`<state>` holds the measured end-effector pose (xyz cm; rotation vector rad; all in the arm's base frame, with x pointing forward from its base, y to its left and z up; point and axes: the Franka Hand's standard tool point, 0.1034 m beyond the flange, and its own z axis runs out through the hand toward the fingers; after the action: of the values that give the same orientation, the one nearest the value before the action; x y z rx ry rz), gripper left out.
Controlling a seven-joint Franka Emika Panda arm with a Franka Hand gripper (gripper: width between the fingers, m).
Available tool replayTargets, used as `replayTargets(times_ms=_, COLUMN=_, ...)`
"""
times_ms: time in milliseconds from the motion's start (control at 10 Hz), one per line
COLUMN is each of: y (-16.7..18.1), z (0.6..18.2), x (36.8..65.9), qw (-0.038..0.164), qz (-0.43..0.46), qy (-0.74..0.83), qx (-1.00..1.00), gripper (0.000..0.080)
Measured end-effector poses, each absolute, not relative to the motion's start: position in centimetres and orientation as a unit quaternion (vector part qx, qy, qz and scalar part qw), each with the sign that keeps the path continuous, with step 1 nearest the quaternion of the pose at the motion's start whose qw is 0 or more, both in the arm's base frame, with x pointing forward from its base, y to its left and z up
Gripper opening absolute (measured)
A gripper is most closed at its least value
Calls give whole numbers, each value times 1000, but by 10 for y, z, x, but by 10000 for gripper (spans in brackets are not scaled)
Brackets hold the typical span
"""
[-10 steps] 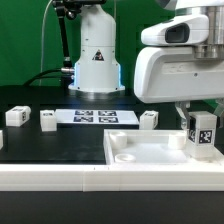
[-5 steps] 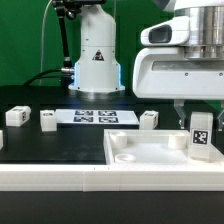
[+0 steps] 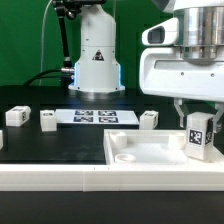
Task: Assemble one leg
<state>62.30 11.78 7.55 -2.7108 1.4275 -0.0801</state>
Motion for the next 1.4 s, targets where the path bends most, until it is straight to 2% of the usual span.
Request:
replayTargets(times_ms=400, y=118, z=75, x=622, qw=40, qz=-18, qy=589, qx=-807, gripper=291)
replayTargets(times_ms=700, y=119, z=75, x=622, qw=44, qz=-14, qy=617, qx=-786, gripper=291)
replayTargets(times_ms=800, y=119, z=75, x=622, qw=44, qz=-15, qy=616, qx=-786, gripper=523)
replayTargets(times_ms=900, y=118, z=75, x=622, qw=44, qz=-16, qy=594, qx=-803, gripper=523)
replayTargets(times_ms=1000, y=117, z=75, x=622, qw=43, qz=-17, qy=577, qx=-815, gripper=626)
replayTargets(times_ms=1400, y=119, z=75, x=623, qw=40, qz=-28, qy=419, qx=-906, gripper=648)
